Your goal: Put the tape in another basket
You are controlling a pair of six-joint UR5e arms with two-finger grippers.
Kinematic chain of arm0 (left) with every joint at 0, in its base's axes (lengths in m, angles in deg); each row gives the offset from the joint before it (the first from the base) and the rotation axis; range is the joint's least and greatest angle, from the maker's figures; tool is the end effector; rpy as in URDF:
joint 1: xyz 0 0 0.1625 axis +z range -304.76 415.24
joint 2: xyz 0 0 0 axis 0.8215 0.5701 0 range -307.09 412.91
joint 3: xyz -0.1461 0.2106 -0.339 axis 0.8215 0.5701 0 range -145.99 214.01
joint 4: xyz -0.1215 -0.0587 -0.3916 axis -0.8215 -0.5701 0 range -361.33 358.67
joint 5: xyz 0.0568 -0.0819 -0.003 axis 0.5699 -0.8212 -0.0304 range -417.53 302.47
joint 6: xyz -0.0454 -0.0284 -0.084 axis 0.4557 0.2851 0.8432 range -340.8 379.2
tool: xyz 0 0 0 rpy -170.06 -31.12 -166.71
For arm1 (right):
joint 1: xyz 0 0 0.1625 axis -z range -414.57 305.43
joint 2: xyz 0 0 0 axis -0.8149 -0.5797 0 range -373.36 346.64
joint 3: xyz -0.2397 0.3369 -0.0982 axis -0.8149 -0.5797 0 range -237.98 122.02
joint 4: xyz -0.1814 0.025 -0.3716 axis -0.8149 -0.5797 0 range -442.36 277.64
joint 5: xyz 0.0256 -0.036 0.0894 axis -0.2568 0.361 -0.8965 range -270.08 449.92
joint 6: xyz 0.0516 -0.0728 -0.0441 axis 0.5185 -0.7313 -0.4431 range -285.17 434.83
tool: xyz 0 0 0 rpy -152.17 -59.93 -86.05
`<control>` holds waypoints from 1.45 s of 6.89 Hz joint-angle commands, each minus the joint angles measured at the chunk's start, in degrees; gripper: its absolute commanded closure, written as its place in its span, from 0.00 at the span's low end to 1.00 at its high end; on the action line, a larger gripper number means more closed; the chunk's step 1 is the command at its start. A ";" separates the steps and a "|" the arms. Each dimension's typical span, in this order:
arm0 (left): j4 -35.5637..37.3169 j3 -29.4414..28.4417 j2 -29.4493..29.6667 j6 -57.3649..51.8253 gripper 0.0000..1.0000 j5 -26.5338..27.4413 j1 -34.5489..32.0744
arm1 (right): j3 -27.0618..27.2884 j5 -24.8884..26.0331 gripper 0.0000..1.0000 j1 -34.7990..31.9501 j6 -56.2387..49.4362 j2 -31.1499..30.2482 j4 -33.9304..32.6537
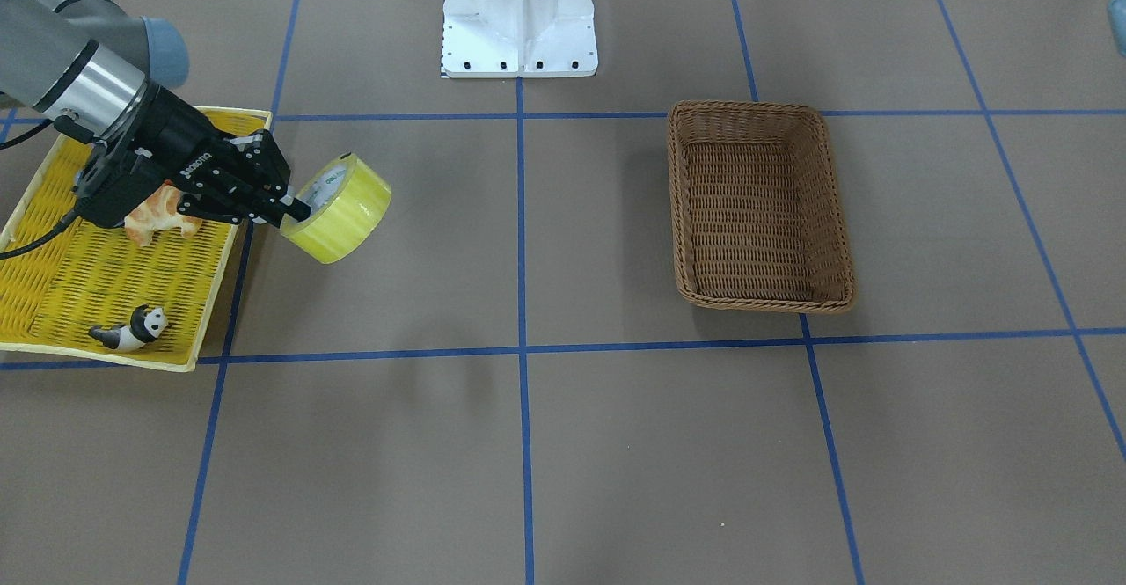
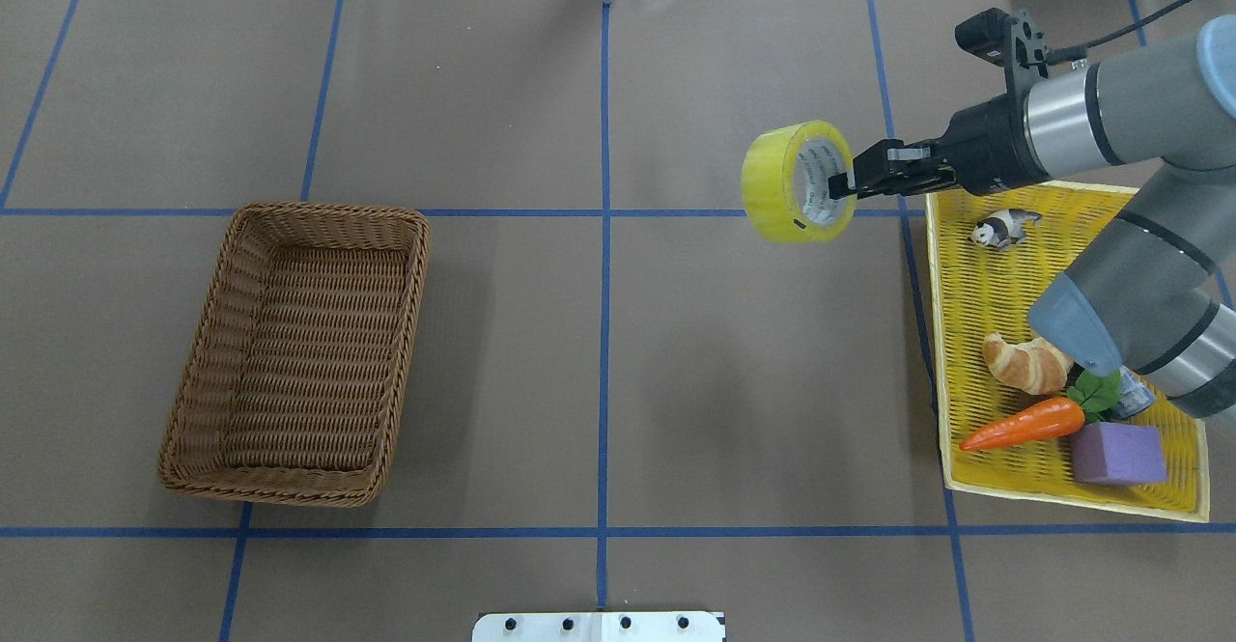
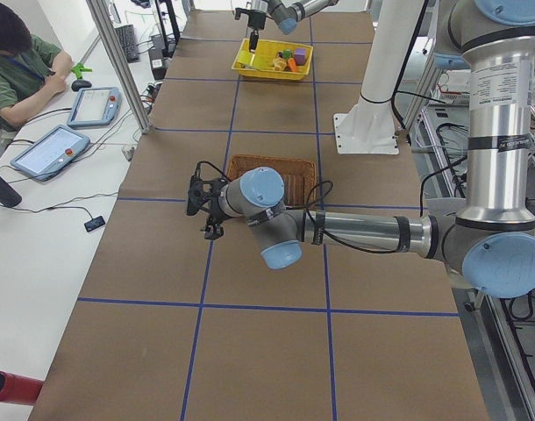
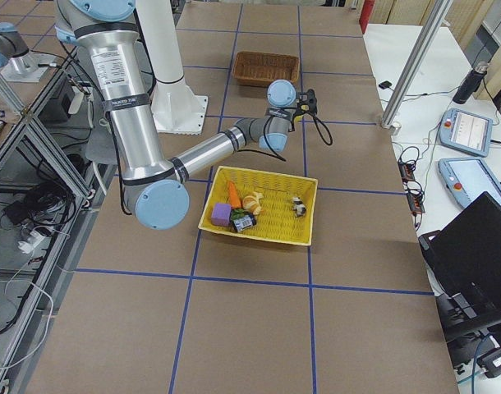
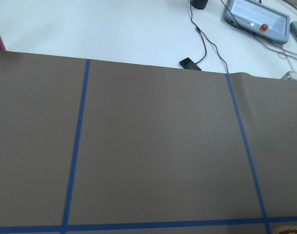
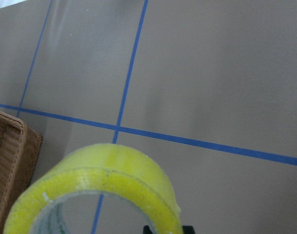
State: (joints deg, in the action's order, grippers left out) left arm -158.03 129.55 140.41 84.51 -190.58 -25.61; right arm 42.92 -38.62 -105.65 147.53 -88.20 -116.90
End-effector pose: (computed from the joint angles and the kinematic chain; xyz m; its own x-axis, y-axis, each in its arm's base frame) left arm 0.0113 -0.4803 0.4980 0.3088 0.0020 -0.9511 0.5398 0.8230 0.1770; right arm -0.2933 -0.4768 0.3133 0.1544 -0.1792 0.9716 -0.1837 0.9610 0.2065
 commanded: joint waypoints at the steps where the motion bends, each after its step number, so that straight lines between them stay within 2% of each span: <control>1: -7.04 0.52 7.99 27.38 0.02 0.52 6.29 | 0.00 4.87 1.00 4.31 11.11 0.12 9.90; 2: -7.05 0.79 14.56 39.08 0.02 0.52 9.54 | 0.26 4.71 1.00 4.49 14.02 1.87 10.37; 3: -6.96 0.71 19.94 46.16 0.02 0.43 11.75 | 0.35 4.44 1.00 4.58 20.40 3.71 12.20; 4: -7.05 0.88 23.12 52.67 0.02 0.61 14.38 | 0.35 4.35 1.00 4.76 27.95 5.12 15.35; 5: -7.74 1.84 25.16 54.91 0.02 0.87 16.41 | 0.44 4.26 1.00 5.63 31.16 5.74 17.38; 6: -10.01 4.46 25.35 57.37 0.02 5.40 20.26 | 0.79 4.35 1.00 6.68 32.67 6.10 18.62; 8: -20.36 6.94 25.35 62.46 0.02 18.13 31.05 | 1.32 4.35 1.00 7.39 37.32 6.54 22.22; 10: -21.55 10.71 25.44 63.90 0.02 29.64 39.76 | 2.19 4.26 1.00 8.09 41.98 6.89 25.04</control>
State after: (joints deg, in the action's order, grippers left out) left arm -178.39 138.22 165.80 147.57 -167.92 8.65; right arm 44.58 -34.33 -98.09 186.70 -81.56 -93.40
